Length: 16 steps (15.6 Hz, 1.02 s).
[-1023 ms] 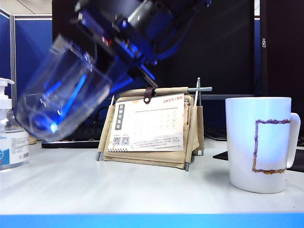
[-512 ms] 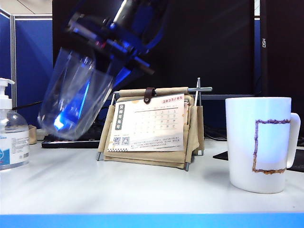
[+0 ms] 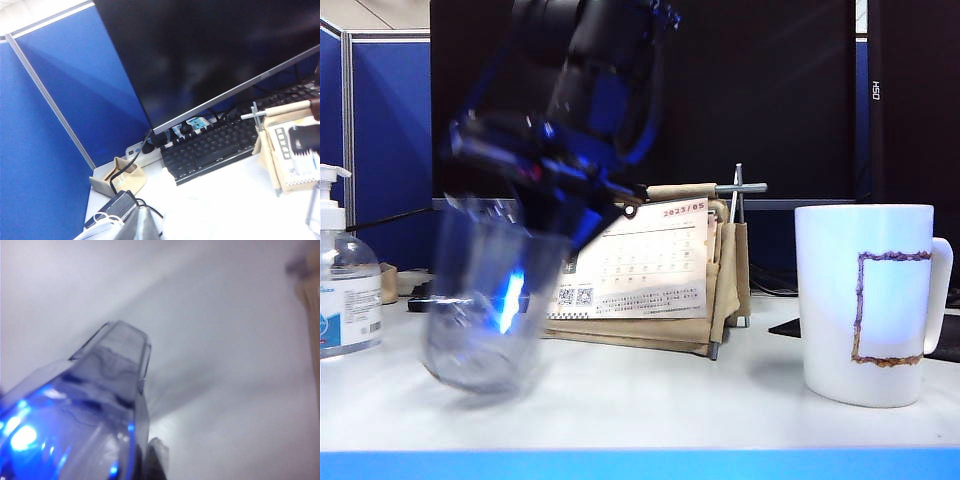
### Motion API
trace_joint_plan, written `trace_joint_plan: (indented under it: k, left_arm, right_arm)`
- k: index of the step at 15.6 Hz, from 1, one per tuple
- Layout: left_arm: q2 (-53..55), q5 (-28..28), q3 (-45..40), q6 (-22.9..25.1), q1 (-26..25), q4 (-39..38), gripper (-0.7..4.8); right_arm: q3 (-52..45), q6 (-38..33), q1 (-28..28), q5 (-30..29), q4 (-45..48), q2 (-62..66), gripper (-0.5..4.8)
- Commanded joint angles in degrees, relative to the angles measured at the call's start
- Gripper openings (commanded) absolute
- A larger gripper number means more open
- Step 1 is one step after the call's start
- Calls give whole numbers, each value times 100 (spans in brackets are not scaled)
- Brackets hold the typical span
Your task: Swap the positions of the transparent plastic cup and the white ceramic cup.
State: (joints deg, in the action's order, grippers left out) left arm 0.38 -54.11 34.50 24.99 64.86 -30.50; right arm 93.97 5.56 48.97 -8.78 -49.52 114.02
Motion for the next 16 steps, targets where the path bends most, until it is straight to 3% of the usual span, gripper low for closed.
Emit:
trace_joint_plan:
  k: [1,9,11,16]
  left_arm:
    - [-9,-9,22,-17,-4,57,-6]
    - [-9,-7,24,-15,-4,57,-6]
    - [-9,-7,24,-15,-4,57,-6]
    - [-9,15,24,-15,-2,59,-6]
  right_arm:
    - [50,101,13,208,55,-22,-6]
    - [50,162,20,199,140,-9,3]
    - [52,157,26,96,140,-9,52]
    - [52,155,28,122,155,-11,55]
